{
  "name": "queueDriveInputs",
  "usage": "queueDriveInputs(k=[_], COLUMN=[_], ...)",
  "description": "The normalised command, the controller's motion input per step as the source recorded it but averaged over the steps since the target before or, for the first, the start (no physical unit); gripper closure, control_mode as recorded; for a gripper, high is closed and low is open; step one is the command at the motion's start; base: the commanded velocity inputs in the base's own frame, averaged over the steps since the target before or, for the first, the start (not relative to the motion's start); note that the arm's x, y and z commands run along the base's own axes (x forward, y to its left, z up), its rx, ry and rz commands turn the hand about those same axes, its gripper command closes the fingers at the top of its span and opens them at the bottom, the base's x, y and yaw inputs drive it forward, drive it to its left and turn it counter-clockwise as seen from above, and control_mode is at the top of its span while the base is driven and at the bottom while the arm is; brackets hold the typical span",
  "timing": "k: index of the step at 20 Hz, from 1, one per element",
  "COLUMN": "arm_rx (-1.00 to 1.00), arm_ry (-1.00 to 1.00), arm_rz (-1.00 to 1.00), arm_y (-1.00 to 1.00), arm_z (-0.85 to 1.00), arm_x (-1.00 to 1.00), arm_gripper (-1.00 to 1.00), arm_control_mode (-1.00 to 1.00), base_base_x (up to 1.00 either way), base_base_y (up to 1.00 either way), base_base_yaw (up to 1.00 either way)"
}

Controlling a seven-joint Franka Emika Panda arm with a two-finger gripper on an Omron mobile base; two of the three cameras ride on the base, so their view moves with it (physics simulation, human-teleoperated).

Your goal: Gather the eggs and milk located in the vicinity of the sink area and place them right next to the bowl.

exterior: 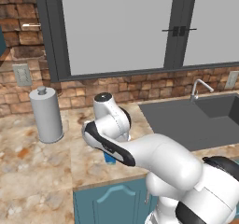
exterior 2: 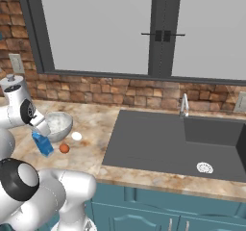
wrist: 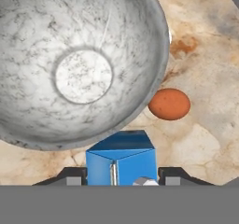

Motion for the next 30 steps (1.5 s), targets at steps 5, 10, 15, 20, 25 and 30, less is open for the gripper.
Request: queueDriveInputs(k=[5,10,15,20,25,30], arm_rx=[0.0,0.0,-0.06,-0.07,-0.09,-0.05], arm_ry=[0.0,0.0,0.02,0.0,0.09,0.04], arm_rz=[0.0,0.0,0.0,0.0,0.0,0.0], arm_y=[0.0,0.0,0.03,0.0,0.0,0.0], arm_z=[0.0,0.0,0.15,0.1,0.15,0.2], arm_x=[0.0,0.0,0.0,0.0,0.0,-0.16], arm_gripper=[-1.0,-1.0,-1.0,-1.0,-1.0,-1.0], arm_control_mode=[-1.0,-1.0,-1.0,-1.0,-1.0,-1.0], base_base_x=[0.0,0.0,0.0,0.0,0.0,0.0], base_base_y=[0.0,0.0,0.0,0.0,0.0,0.0], base_base_yaw=[0.0,0.0,0.0,0.0,0.0,0.0])
